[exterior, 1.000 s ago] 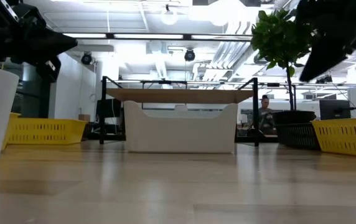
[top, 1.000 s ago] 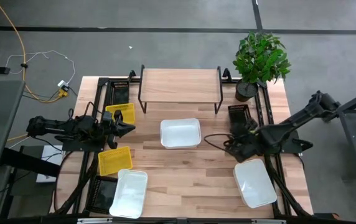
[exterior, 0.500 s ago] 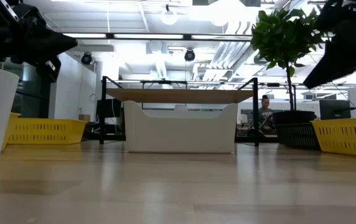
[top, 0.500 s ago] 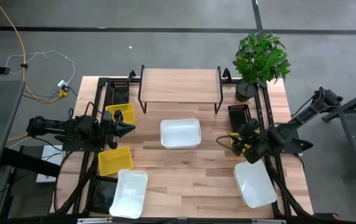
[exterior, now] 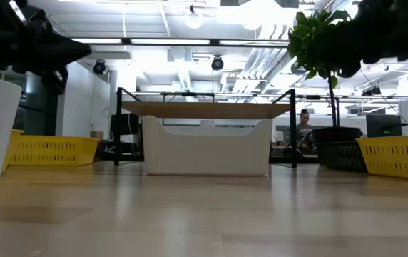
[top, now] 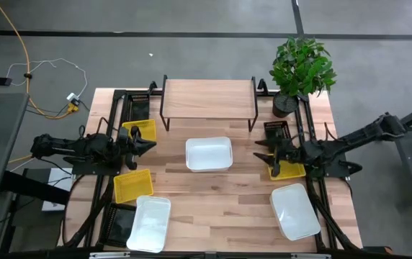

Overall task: Stack baskets on shelf by color
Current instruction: Stack the top left yellow bin on top of the bottom right yellow bin

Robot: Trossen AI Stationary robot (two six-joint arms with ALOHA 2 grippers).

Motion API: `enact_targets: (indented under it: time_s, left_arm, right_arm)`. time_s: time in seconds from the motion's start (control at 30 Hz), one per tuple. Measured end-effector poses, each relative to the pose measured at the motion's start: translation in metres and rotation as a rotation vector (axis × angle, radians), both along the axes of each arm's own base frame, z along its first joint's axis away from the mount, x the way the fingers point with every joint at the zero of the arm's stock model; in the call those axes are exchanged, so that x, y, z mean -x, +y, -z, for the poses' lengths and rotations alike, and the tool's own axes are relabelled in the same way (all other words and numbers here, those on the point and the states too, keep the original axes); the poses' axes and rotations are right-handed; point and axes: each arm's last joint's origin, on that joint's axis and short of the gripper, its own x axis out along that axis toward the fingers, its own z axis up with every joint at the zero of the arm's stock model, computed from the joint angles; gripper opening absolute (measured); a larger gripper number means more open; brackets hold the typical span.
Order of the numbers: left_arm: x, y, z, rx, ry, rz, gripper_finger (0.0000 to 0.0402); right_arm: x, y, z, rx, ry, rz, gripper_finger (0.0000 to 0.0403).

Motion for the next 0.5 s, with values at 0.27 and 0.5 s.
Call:
enact_targets:
  time_s: [0.27,0.5]
  left_arm:
    - [-0.002,-0.001,-0.018,0.024,-0.187,0.009,0.0017]
    - [-0.021,-0.002,-0.035,-0.054,0.010,-0.011,0.0108]
  right_arm:
    - [0.001,-0.007,0.008,-0.052,-0.018,0.007,0.0208]
    - [0.002,-0.007,0.006,-0.051,-0.043,0.009,0.0208]
